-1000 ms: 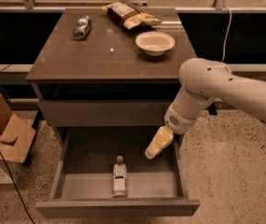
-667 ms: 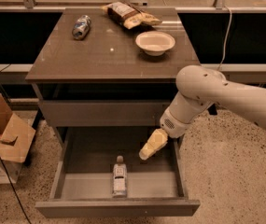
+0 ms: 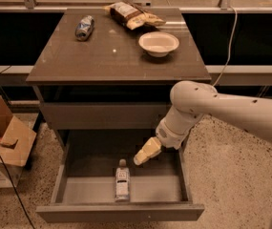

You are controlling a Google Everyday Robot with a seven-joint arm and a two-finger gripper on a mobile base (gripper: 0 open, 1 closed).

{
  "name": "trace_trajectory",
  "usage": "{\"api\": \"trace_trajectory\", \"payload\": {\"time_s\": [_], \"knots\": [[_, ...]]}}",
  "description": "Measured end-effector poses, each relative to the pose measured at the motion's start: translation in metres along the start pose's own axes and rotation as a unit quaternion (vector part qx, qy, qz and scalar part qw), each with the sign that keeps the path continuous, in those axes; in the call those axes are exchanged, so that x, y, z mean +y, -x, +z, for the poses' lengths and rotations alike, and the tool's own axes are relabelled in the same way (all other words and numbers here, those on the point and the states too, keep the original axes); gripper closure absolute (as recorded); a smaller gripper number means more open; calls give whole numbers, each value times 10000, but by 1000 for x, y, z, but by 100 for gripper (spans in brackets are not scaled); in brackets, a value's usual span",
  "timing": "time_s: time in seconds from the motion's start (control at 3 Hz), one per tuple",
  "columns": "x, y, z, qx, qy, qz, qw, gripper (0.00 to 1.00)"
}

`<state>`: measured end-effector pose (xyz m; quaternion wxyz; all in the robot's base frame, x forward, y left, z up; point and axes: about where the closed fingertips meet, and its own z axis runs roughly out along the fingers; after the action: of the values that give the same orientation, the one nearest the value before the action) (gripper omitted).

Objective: Pick blue plastic bottle from middle drawer and place on counter

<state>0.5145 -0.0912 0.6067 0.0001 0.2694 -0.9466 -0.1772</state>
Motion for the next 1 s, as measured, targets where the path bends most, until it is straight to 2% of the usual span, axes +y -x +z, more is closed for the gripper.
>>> {"api": "trace_trajectory", "payload": {"time_s": [0.33,0.67,1.0], "knots": [[-1,7,30,56,-63,588,9982,0],[0,16,63,120,-58,1205,9926,0],[1,26,95,235,-17,1637,9862,0]]}}
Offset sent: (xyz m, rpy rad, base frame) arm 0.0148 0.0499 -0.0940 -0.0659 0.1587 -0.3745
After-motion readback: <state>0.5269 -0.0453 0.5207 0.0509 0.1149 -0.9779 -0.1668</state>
